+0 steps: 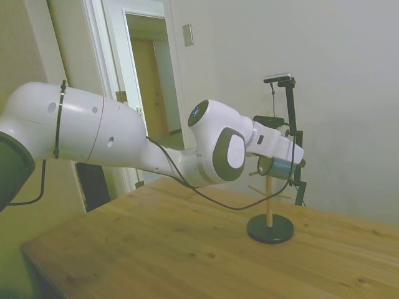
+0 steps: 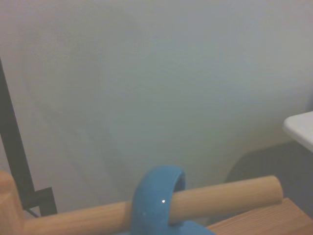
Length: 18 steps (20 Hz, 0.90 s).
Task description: Unload the mug
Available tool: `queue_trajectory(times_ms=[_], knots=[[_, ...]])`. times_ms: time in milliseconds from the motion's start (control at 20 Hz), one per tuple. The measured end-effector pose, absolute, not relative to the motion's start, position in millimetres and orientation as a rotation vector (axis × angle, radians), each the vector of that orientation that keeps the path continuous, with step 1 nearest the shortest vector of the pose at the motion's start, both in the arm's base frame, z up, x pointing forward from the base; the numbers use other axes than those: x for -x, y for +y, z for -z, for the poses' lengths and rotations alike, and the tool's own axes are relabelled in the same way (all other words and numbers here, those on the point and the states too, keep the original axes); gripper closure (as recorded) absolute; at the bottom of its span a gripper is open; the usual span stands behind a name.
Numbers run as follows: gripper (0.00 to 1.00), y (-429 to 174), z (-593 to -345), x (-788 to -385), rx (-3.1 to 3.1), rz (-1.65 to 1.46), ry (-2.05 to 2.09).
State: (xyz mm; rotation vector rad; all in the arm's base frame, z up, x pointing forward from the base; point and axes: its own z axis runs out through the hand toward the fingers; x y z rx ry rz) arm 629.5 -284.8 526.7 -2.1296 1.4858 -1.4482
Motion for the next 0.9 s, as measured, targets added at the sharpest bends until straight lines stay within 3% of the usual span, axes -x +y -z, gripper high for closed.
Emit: queue_trajectory(times_ms=[900], knots=[[1.0,-293.6,-523.3,-624.8,2.118,1.492,1.476]])
